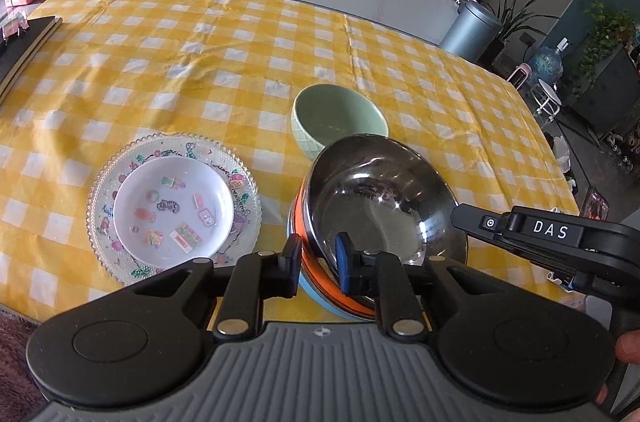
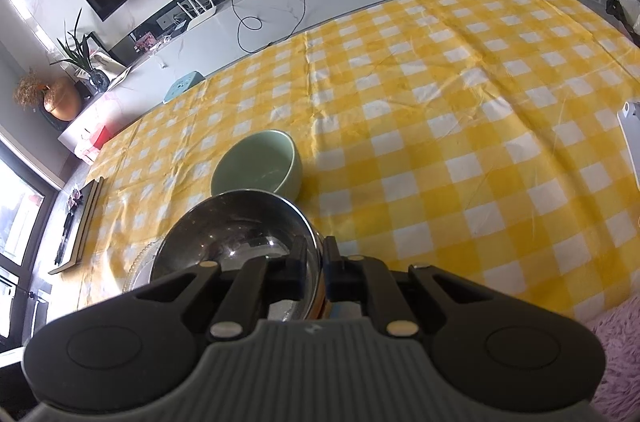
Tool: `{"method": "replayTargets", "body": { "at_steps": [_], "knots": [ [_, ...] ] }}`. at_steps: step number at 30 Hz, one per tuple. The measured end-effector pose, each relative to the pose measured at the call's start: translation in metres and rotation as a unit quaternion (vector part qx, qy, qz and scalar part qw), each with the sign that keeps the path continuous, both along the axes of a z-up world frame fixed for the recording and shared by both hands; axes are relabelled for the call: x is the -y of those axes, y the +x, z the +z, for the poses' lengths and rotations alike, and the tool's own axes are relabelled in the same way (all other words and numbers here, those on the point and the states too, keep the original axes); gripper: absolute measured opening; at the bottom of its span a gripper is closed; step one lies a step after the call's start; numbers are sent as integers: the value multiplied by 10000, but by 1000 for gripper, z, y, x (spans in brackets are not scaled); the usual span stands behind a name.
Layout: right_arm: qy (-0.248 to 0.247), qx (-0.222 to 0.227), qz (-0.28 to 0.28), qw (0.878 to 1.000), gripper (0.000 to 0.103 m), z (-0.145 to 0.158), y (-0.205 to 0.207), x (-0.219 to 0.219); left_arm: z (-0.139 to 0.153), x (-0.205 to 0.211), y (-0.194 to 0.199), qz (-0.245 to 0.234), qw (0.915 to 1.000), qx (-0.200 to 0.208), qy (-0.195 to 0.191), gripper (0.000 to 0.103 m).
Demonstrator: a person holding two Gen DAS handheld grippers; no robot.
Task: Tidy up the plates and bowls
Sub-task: 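Open the left gripper and withdraw it from the stacked bowls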
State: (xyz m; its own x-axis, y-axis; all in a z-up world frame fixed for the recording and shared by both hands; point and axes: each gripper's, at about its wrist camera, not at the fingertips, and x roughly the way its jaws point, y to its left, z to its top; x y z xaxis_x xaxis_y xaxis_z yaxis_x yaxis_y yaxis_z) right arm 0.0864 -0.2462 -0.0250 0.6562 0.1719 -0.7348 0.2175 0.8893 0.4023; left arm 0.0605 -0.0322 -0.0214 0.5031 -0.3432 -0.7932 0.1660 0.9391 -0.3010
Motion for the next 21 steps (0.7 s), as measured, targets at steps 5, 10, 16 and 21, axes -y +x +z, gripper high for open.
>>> {"method": "replayTargets", "body": {
  "at_steps": [5,10,16,21],
  "knots": [
    [38,14,-3,10000,8,0,0,1,-1,-3,1,19,10000,2,-38,20],
    [18,77,-34,10000,11,1,-1,1,6,-8,4,175,9995,247,24,29],
    [9,204,-42,9998,12,1,-1,0,15,-7,10,226,9972,707,5,29],
    [2,463,-85,9989,12,5,-1,0,16,1,20,157,9959,886,29,28]
  ]
}}
